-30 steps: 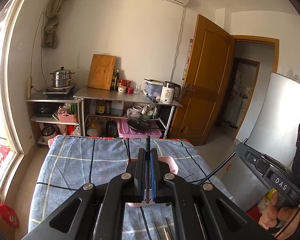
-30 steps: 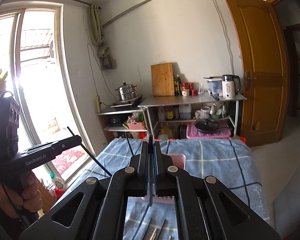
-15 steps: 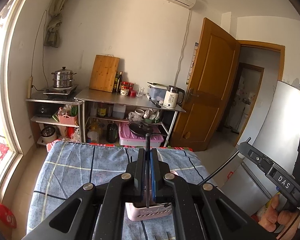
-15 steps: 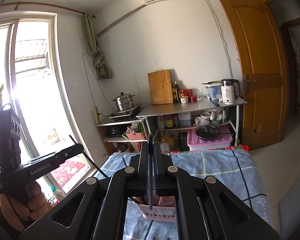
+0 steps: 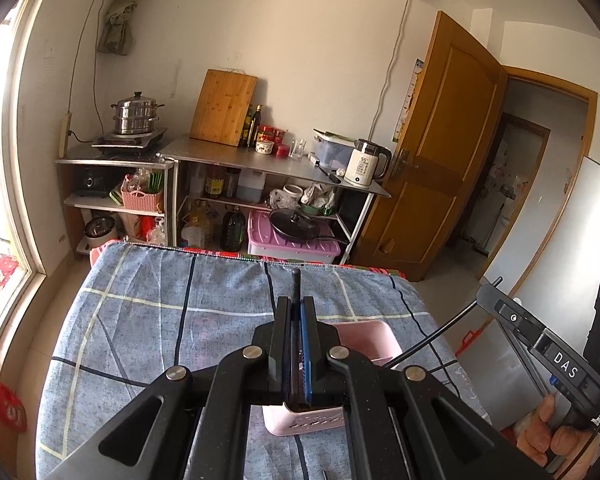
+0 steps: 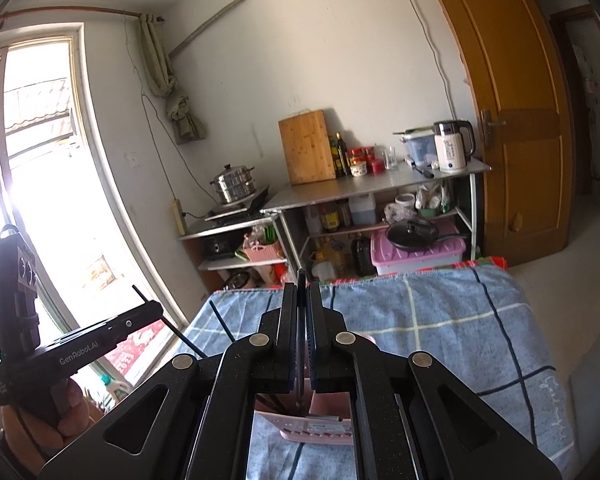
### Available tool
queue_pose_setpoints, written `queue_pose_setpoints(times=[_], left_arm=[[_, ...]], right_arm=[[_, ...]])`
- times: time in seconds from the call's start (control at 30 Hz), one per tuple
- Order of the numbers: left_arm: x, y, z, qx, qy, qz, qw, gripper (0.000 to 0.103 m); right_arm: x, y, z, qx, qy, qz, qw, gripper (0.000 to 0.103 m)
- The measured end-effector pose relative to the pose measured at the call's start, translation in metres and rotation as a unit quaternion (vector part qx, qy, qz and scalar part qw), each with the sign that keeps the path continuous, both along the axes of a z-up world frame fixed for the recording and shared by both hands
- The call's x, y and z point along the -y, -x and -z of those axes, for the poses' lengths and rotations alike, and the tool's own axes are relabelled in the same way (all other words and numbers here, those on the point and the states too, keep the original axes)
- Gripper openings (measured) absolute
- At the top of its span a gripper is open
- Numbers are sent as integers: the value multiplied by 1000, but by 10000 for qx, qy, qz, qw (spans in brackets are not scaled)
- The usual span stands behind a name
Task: Organize utensils
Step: 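Open the left tool into the basket while the right tool releases its chopstick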
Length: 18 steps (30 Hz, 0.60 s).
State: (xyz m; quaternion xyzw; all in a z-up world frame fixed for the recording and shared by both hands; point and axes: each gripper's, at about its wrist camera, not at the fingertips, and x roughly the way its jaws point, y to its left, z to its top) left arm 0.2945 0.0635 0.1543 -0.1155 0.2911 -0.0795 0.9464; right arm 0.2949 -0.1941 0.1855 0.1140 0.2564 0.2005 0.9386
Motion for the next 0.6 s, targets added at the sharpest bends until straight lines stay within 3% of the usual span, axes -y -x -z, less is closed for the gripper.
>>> queue_pose_setpoints(times=[0.23, 0.47, 0.53, 0.6], left_arm=[[1, -22, 37, -387, -9, 72, 9992, 4], [-4, -25, 51, -475, -32, -67, 9988, 5], [-7, -24, 52, -492, -94, -145, 9986, 9], [-10, -20, 52, -463, -77, -192, 9987, 20]], right_arm=[[-4, -17, 27, -351, 81, -2, 9994, 4], [-3, -26, 45, -640, 122, -25, 9979, 5], [-1, -25, 47, -672, 143, -23, 9976, 6], [2, -22, 46, -647, 162, 24, 9978, 12]])
